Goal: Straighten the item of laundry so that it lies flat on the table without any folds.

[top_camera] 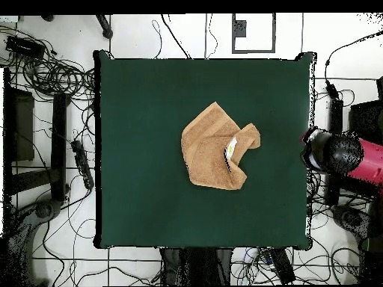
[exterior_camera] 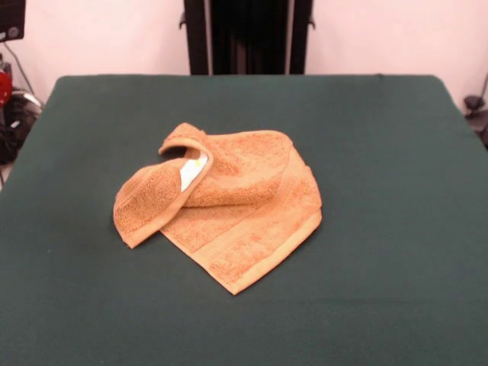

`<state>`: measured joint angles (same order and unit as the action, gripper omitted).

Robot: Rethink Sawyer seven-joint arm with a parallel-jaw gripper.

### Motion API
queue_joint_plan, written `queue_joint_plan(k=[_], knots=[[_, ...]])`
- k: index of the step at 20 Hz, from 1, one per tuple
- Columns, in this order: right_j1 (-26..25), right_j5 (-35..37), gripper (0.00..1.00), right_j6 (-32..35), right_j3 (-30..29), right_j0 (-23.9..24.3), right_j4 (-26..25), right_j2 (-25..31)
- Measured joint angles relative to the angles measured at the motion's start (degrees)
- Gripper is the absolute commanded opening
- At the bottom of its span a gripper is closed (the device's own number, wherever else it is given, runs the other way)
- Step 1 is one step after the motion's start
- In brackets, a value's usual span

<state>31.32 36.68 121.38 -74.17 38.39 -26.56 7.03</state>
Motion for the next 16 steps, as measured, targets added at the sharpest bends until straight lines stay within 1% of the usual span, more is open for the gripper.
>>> queue_joint_plan(k=[6,10,16], knots=[[2.1,0.0,1.00,0.0,-1.9,5.6,-0.1,4.2],[5.0,0.0,1.00,0.0,-3.8,10.0,-0.3,6.1],[9.6,-0.1,1.00,0.0,-7.1,11.9,-0.9,8.0]])
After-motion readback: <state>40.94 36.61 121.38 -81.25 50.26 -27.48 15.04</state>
